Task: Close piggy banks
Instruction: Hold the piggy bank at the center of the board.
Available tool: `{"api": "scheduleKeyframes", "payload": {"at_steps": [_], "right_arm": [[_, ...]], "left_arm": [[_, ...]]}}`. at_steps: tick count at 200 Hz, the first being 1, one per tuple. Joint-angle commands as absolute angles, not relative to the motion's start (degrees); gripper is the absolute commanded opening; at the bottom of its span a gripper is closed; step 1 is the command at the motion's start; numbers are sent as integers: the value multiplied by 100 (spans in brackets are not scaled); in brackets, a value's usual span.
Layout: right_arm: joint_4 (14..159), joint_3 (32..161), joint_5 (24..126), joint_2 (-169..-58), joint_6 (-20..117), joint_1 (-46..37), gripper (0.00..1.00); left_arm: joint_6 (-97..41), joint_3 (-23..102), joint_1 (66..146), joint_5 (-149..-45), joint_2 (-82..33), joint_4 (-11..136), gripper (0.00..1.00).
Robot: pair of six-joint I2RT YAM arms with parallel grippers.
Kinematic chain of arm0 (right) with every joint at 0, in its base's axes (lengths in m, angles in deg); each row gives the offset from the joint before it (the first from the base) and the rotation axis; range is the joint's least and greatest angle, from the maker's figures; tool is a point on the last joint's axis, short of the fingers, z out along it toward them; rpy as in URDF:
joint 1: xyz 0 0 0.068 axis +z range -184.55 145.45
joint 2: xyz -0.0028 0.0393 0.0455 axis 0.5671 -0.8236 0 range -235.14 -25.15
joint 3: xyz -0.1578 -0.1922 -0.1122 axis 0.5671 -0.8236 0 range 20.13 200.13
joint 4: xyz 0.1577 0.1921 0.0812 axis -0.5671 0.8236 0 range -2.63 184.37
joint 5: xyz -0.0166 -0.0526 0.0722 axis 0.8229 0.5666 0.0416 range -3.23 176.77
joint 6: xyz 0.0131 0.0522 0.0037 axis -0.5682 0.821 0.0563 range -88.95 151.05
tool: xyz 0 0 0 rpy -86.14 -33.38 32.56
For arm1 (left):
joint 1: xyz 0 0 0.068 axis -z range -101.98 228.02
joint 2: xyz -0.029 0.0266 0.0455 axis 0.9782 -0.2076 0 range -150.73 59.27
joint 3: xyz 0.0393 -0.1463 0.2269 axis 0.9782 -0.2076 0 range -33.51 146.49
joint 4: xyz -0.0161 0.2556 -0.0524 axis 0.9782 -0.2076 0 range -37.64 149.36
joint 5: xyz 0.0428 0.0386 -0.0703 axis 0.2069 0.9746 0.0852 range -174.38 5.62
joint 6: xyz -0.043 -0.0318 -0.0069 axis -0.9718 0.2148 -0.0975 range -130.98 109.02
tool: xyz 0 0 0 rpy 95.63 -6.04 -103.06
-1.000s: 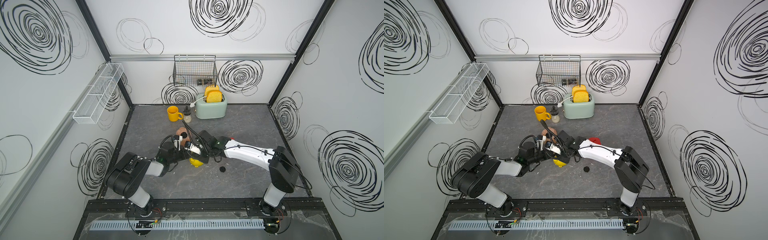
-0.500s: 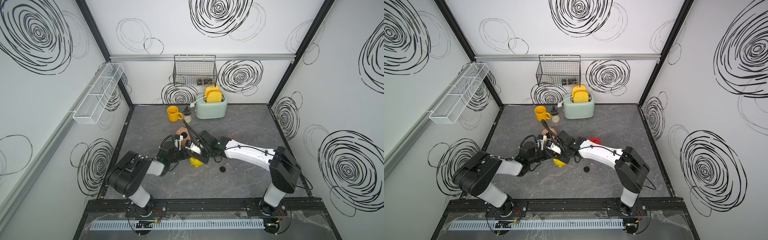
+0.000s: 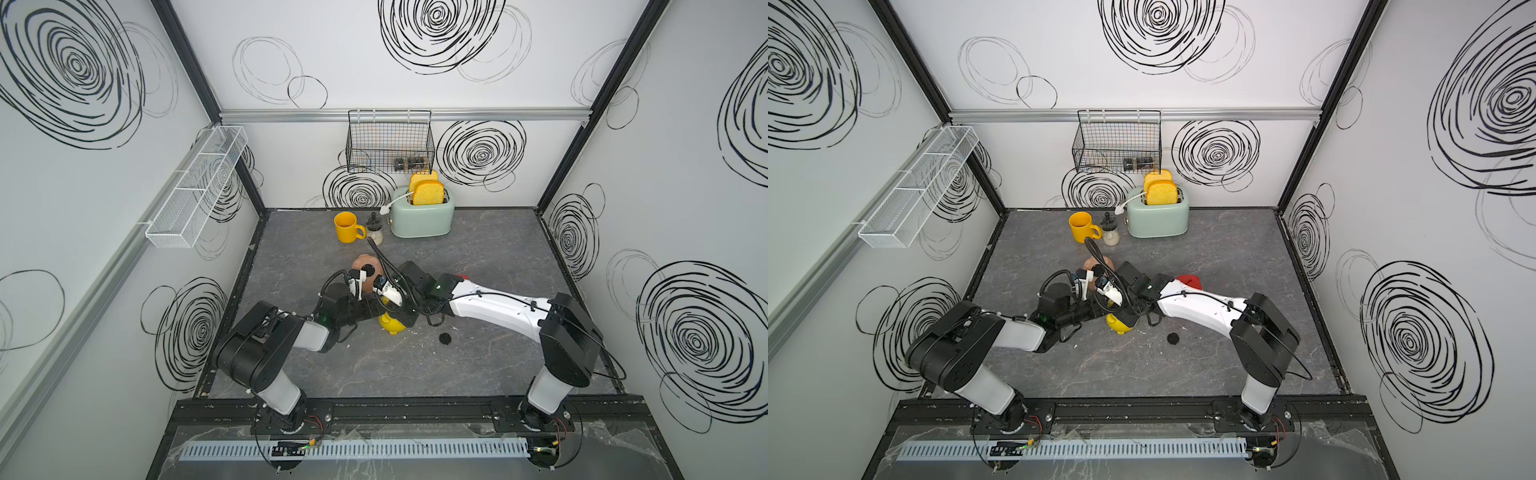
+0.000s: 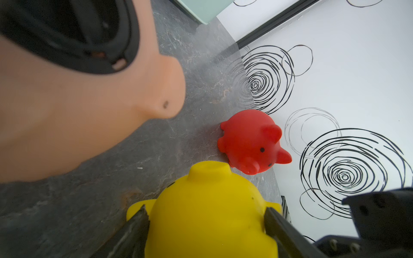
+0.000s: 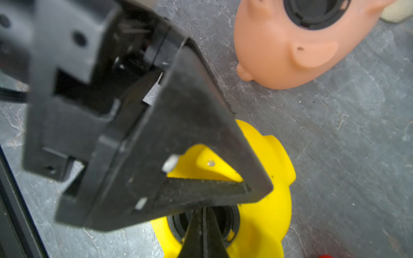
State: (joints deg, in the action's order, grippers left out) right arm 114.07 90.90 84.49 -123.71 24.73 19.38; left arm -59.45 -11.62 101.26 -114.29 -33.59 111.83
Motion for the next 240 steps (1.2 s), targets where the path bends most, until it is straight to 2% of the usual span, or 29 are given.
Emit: {"api": "scheduleKeyframes", "payload": {"at_steps": [1,110,240], "right_arm": [[12149,8960,8780,-12611,3007,1873,0],[12655,9532,9562,-12997,5664,2094,0],[12585,9598,9236,-12855,7312,2026,0]], "left_arm": [[-5941,-1234,10123,-11260,-3504,11104,83],[-5967,-1303,10125,-11277,-3548,11218,83],[-5996,-1374,10099,-11288,-3566,11341,82]]}}
